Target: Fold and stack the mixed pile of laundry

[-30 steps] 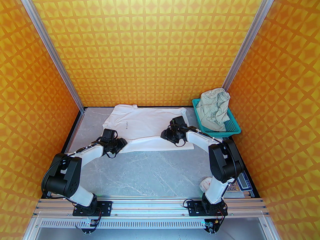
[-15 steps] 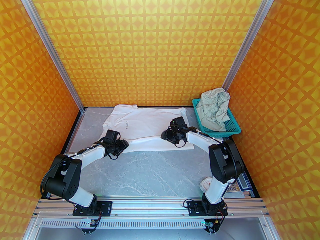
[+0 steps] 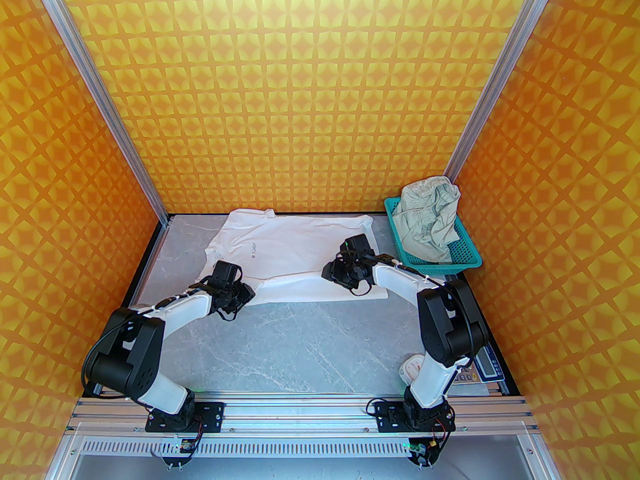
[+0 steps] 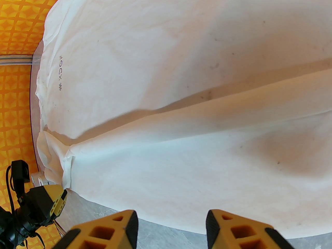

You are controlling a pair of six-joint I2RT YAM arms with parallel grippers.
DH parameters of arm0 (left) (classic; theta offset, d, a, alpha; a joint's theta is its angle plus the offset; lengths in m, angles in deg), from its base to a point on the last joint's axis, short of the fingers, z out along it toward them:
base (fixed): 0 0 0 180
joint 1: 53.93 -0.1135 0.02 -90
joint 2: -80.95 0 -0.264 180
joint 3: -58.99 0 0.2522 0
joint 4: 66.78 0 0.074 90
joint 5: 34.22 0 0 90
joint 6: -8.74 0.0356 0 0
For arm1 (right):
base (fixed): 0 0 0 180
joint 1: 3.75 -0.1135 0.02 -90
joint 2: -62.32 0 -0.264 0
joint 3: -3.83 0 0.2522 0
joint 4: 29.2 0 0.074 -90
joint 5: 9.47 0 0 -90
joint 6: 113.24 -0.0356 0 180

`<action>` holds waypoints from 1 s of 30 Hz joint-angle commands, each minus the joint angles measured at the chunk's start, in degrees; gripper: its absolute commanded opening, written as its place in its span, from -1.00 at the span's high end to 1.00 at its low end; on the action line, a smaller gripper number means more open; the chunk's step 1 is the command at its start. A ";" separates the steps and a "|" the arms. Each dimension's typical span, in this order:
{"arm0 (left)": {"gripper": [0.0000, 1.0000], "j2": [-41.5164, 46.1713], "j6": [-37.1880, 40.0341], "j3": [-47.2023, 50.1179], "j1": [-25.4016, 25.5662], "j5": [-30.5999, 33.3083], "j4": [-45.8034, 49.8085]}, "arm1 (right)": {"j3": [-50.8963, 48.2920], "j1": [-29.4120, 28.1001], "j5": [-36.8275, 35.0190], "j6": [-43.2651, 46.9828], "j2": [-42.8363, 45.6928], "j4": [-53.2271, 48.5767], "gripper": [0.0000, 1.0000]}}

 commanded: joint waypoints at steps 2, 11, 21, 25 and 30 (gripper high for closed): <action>0.98 -1.24 2.54 -3.60 0.33 2.23 -0.43 | -0.71 0.00 0.16 0.37 1.23 0.55 0.04; 1.00 -3.42 14.09 -11.70 0.26 2.85 1.84 | 0.63 -0.01 0.02 0.37 1.05 -0.03 0.04; 1.00 -15.01 24.87 -25.82 -1.00 2.83 6.42 | 1.19 0.22 -1.26 1.81 1.74 -2.23 0.05; 1.00 -18.90 28.90 -30.58 -2.01 2.68 7.81 | 0.40 0.63 -1.37 2.20 2.54 -2.61 0.04; 0.29 -19.55 31.26 -33.59 -2.66 2.49 10.94 | -0.25 0.81 -1.50 2.89 3.62 -3.48 0.04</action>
